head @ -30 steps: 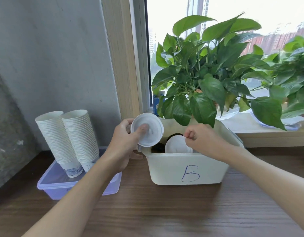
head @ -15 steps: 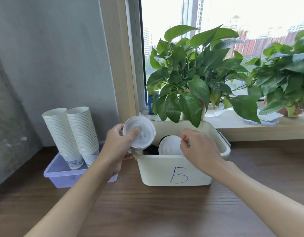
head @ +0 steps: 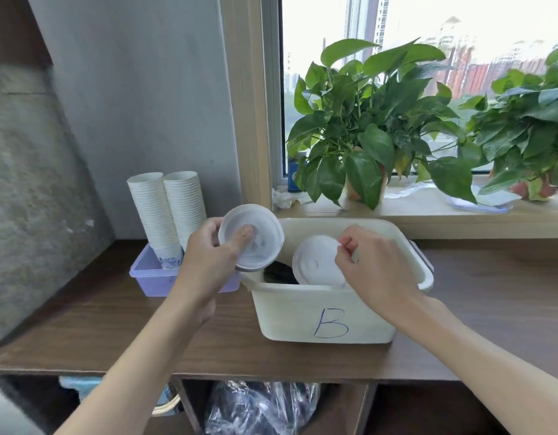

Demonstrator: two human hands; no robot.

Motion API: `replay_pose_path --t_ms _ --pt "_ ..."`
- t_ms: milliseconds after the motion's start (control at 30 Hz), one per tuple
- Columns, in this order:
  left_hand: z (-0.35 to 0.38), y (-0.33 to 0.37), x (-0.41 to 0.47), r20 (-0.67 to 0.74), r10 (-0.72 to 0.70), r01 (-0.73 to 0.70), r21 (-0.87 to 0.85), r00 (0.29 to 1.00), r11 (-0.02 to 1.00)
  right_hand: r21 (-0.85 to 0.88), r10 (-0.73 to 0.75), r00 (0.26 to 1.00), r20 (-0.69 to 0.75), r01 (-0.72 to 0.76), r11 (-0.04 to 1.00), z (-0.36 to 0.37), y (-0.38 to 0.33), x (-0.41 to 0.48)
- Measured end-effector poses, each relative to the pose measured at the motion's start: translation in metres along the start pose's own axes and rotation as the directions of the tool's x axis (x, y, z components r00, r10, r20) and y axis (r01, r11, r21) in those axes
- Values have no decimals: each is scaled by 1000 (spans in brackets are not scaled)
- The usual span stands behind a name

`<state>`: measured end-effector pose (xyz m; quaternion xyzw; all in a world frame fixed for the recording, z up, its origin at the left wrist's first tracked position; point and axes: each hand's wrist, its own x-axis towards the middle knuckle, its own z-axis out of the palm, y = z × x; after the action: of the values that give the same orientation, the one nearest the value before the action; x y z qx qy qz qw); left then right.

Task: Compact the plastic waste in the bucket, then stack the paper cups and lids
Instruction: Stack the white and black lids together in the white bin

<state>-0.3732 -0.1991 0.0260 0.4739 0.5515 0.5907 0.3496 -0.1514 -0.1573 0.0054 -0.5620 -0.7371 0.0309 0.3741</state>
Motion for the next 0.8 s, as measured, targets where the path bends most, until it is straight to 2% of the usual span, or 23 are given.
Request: replay_pose_path --t_ms 133,233,300,500,800 --pt "1 4 11 -16 176 -175 74 984 982 217 12 983 -182 29 976 -17 -16 20" --pt "10 14 28 2 138 -138 52 990 989 475 44 988 -146 31 879 -28 -32 37" --pt "23 21 41 32 77 -78 31 997 996 543 39 990 -139 43 839 -28 -36 50" --pt "67 22 77 225 -61 83 -93 972 992 556 46 991 -127 33 831 0 -19 85" --pt "97 -9 112 338 -88 80 38 937 996 477 81 972 -222 36 878 34 14 114"
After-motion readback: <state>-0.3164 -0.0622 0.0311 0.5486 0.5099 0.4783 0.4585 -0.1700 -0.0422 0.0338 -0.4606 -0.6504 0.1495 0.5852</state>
